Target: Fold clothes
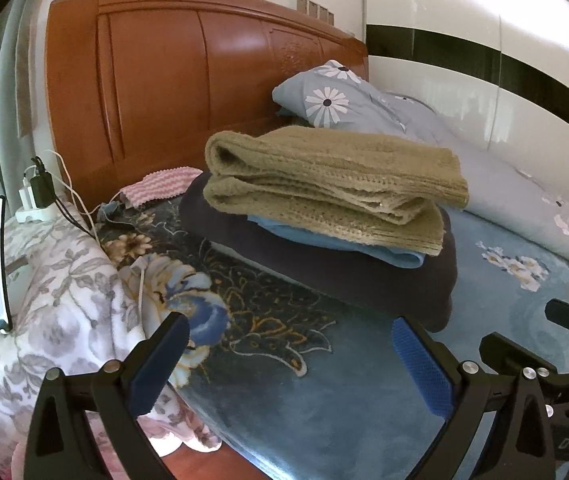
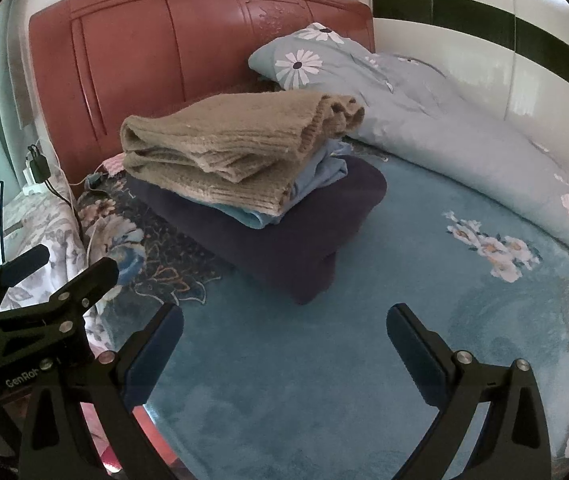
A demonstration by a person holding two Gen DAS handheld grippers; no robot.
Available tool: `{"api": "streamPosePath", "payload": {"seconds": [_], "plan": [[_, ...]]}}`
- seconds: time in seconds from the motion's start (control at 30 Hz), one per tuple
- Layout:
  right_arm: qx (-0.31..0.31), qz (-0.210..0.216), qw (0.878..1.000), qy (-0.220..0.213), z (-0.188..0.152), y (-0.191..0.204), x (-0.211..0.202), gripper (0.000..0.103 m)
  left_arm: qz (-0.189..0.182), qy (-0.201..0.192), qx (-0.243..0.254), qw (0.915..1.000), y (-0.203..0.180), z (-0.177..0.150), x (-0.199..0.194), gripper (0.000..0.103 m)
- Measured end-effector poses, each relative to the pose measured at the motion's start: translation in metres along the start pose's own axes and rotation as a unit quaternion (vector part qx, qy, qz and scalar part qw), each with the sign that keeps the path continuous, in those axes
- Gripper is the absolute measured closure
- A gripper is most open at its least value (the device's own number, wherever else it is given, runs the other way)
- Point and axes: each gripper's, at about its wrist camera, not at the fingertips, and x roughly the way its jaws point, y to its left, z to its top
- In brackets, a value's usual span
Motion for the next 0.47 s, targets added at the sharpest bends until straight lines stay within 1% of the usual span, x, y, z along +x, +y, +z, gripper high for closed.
{"api": "streamPosePath", "payload": {"seconds": [0.47], "plan": [[0.006,-0.001,1.0,0.0,-0.0004,-0.001,-0.002,0.001,0.0,-0.007,-0.002,1.0,0.0005,0.0005,-0.0032,0.0]]}}
